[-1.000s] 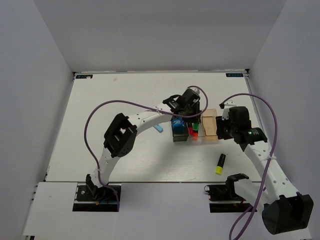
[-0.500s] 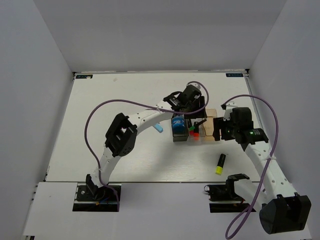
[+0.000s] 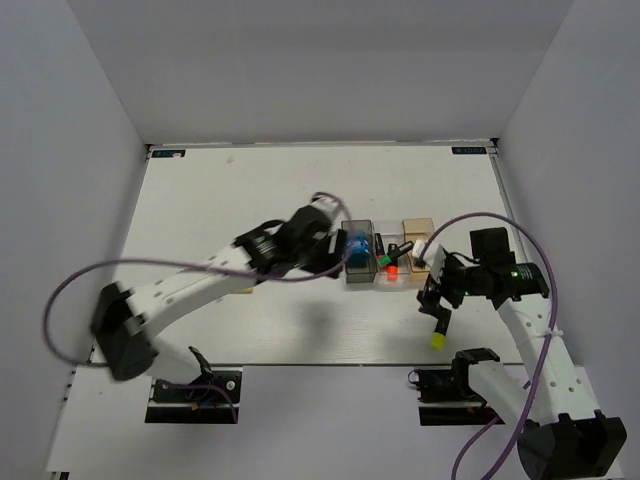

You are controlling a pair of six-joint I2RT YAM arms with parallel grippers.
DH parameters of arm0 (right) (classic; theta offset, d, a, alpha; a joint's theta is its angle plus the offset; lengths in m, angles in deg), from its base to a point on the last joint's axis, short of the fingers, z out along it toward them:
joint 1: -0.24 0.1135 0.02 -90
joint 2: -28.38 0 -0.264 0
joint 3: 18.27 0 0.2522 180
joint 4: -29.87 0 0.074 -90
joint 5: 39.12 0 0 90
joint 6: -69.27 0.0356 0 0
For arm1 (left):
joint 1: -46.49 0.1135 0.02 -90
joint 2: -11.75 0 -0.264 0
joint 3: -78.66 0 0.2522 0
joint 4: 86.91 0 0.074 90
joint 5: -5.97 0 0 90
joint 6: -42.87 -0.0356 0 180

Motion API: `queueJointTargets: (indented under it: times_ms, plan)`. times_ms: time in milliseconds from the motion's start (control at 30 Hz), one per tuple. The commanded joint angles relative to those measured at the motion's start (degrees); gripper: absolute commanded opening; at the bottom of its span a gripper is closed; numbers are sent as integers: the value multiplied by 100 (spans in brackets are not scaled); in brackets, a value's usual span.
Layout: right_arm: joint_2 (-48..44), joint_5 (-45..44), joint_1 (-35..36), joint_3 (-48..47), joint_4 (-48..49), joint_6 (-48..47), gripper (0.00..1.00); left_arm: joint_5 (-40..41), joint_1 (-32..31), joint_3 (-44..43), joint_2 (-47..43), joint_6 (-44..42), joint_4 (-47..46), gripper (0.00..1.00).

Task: Sort the stationery into containers
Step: Place the pen in the storage box, then pick up the pen from the center of the board.

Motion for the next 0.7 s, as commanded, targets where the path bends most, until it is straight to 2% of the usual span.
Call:
queueJointTargets:
  times_ms: [0,67,100,167,267,367,433,533,667]
  plan:
    - [4,837,-34,-94,-2041,-4279,91,924,450,1657,-1779,-191,468,79]
    - [127,706,-34,11,-2193,-4922,91,933,844,2143,-2608,-103,486,84]
    - [172,635,-34,229,-2490,-5761,91,942,943,2711,-3159,-68,547,86]
    - [269,363,-60,528,-2501,-6915,91,951,1198,2988,-3978,-33,635,88]
    - [190,108,-140,1020,-1872,-7814,91,828,1576,3428,-4568,-32,995,88]
    - [172,125,-210,1356,-1317,-8668,91,635,1813,3657,-4825,-59,1180,88]
    - [478,-86,-254,1348,-1306,-9333,91,625,1901,3797,-4922,-76,1250,88]
    - [996,-349,-280,1007,-1455,-9653,89,590,1910,3868,-5045,-85,1268,88]
    - [1244,-929,-394,803,-1359,-10066,87,546,1910,3859,-5090,-164,1225,88]
